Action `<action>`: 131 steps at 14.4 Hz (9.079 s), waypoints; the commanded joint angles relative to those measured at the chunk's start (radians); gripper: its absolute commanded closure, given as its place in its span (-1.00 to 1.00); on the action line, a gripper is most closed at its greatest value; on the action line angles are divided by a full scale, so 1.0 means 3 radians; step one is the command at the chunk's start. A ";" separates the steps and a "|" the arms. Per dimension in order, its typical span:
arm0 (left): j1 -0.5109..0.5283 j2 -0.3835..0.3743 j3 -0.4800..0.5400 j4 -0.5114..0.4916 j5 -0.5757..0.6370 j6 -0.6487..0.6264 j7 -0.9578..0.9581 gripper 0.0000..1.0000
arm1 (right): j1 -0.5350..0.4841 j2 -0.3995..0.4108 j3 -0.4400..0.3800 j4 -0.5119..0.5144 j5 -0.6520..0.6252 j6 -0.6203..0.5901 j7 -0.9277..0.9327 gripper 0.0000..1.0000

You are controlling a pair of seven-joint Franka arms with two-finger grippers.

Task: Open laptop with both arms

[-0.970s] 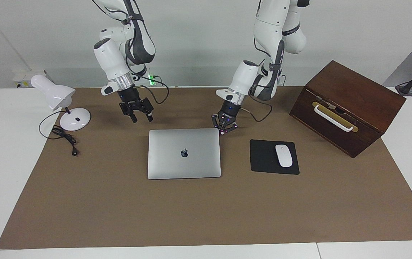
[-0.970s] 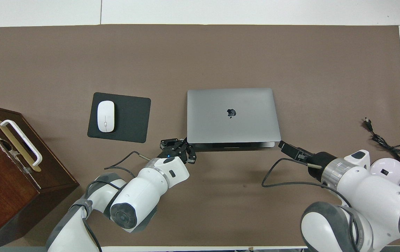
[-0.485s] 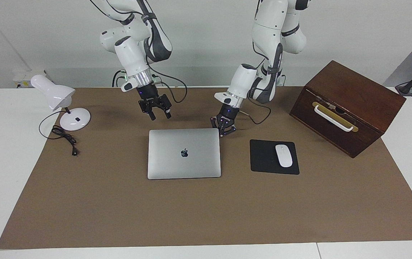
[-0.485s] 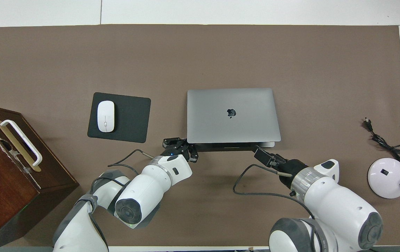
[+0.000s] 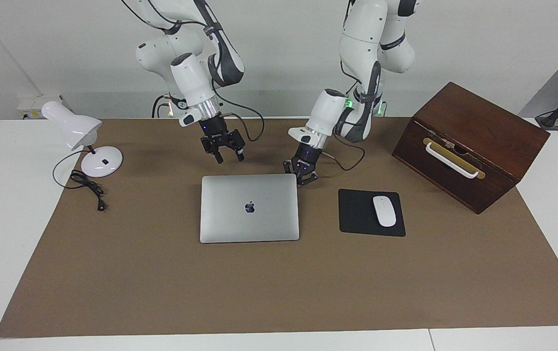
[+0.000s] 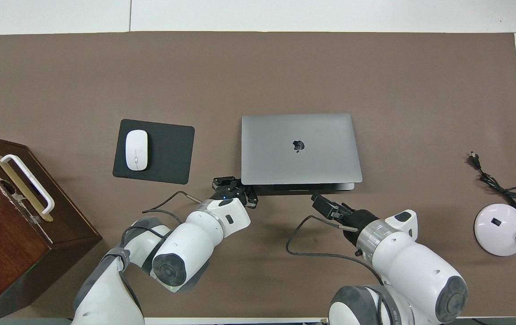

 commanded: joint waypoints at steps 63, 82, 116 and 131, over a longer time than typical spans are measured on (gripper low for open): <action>-0.0011 0.0195 0.0016 0.0063 0.0202 0.0066 0.0020 1.00 | -0.0495 0.1204 -0.0041 0.1969 -0.0375 -0.0977 -0.0008 -1.00; -0.0001 0.0236 0.0016 0.0063 0.0232 0.0066 0.0020 1.00 | -0.0904 0.1572 -0.0036 0.2987 -0.1147 -0.1796 -0.0003 -1.00; -0.0017 -0.0699 0.0005 0.0145 0.0197 -0.1150 -0.1033 1.00 | -0.2263 0.0570 -0.0031 0.3325 -0.2323 -0.4536 -0.1491 -1.00; 0.0280 -0.1599 0.0062 0.1084 0.0171 -0.4401 -0.0738 1.00 | -0.2290 0.0473 -0.0020 0.2977 -0.2313 -0.4224 -0.1343 -1.00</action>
